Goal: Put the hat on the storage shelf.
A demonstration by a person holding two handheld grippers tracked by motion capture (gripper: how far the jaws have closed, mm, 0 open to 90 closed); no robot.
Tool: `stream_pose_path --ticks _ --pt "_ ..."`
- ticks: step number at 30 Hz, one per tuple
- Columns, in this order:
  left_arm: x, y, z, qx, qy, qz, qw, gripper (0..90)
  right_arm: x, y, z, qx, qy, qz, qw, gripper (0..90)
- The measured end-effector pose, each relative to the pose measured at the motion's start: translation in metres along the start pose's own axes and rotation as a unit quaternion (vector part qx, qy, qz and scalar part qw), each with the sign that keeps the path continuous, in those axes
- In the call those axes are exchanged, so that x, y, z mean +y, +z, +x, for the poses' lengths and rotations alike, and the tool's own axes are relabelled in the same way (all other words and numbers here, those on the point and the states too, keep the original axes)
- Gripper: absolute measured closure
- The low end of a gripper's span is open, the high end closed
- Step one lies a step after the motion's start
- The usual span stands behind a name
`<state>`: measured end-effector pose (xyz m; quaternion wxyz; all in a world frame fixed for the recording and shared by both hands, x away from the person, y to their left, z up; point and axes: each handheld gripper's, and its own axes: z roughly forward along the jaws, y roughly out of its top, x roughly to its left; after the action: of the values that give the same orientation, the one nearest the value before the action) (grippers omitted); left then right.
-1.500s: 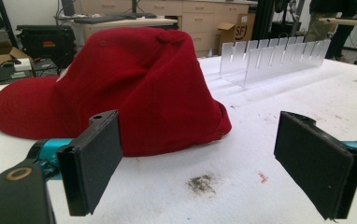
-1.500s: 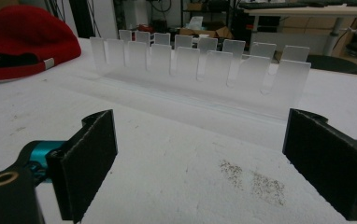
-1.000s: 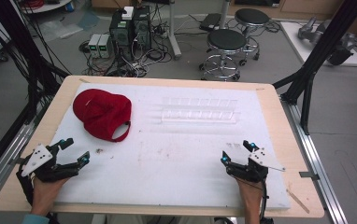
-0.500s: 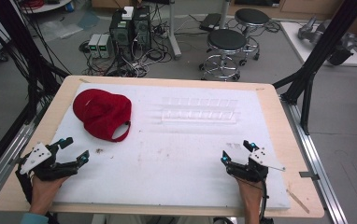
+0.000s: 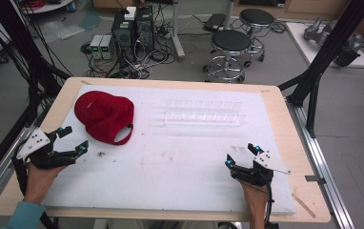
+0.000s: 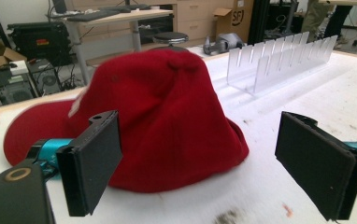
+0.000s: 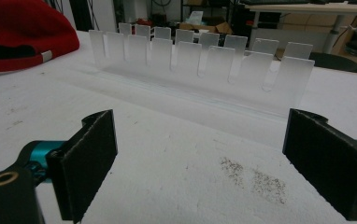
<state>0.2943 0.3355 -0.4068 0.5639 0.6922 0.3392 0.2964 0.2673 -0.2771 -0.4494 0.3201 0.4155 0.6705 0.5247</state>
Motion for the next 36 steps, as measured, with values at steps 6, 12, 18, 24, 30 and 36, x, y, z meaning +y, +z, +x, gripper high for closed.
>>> stream_pose_path --ticks 6,12,18,24,30,36 --pt "0.026 0.008 0.013 -0.017 0.019 0.017 0.9995 15.1 0.000 0.000 -0.001 0.000 0.001 0.000 1.0000 8.9" --pt "0.048 0.022 0.026 -0.031 0.033 0.035 0.9984 15.1 0.000 0.000 -0.001 0.000 0.001 0.000 1.0000 8.9" --pt "0.061 0.040 0.040 -0.034 0.038 0.054 0.9972 15.1 0.000 0.000 -0.001 0.001 0.000 0.000 1.0000 8.9" --pt "0.067 0.065 0.053 -0.032 0.047 0.083 0.9949 15.2 0.000 0.000 0.000 0.002 0.000 0.000 1.0000 8.9" --pt "0.065 0.086 0.066 -0.024 0.039 0.106 0.9933 15.4 0.000 0.000 0.000 0.002 0.001 0.000 1.0000 8.9" --pt "0.056 0.097 0.067 -0.016 0.040 0.123 0.9914 21.0 0.000 0.000 0.000 0.001 -0.001 -0.001 1.0000 8.9"
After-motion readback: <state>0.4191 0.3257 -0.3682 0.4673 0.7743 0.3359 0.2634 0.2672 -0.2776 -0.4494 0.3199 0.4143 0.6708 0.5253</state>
